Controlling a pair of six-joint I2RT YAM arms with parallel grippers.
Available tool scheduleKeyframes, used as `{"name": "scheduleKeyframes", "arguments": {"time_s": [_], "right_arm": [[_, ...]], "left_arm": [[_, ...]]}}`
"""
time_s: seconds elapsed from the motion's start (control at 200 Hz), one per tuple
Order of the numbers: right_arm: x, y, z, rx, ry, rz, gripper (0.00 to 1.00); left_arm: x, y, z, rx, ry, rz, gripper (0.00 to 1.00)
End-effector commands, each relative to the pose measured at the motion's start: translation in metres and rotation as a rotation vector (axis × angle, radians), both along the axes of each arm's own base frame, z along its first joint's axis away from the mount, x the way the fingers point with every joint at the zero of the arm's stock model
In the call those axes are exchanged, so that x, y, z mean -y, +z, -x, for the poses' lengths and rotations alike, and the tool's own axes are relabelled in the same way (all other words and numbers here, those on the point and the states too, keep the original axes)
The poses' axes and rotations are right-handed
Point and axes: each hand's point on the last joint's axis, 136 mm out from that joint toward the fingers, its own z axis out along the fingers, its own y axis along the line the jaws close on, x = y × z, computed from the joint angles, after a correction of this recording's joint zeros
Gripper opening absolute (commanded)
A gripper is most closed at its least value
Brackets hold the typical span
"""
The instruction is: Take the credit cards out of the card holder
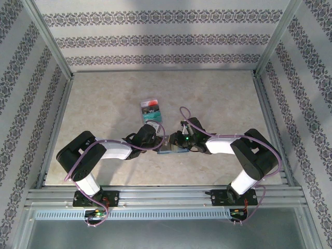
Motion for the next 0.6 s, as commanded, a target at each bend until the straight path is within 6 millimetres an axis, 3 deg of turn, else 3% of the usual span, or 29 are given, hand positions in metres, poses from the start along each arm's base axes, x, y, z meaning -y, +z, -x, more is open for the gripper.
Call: {"name": "scheduleKeyframes", "arguments": {"time_s": [0.0, 0.15, 0.595], "right_arm": [[-0.010, 0.022, -0.002, 0.054, 0.034, -0.091, 0.22], [-0.013, 0.025, -0.001, 0.052, 0.046, -0.112, 0.22], [-0.024, 0.008, -0.002, 0.004, 0.043, -0.186, 0.25]], "left_arm": [[-0.009, -0.024, 0.013, -0.090, -0.008, -0.044, 0.15], [-0.008, -0.024, 0.014, -0.092, -0.011, -0.038, 0.15], [-0.004, -0.022, 0.016, -0.095, -0.021, -0.018, 0.16]]}}
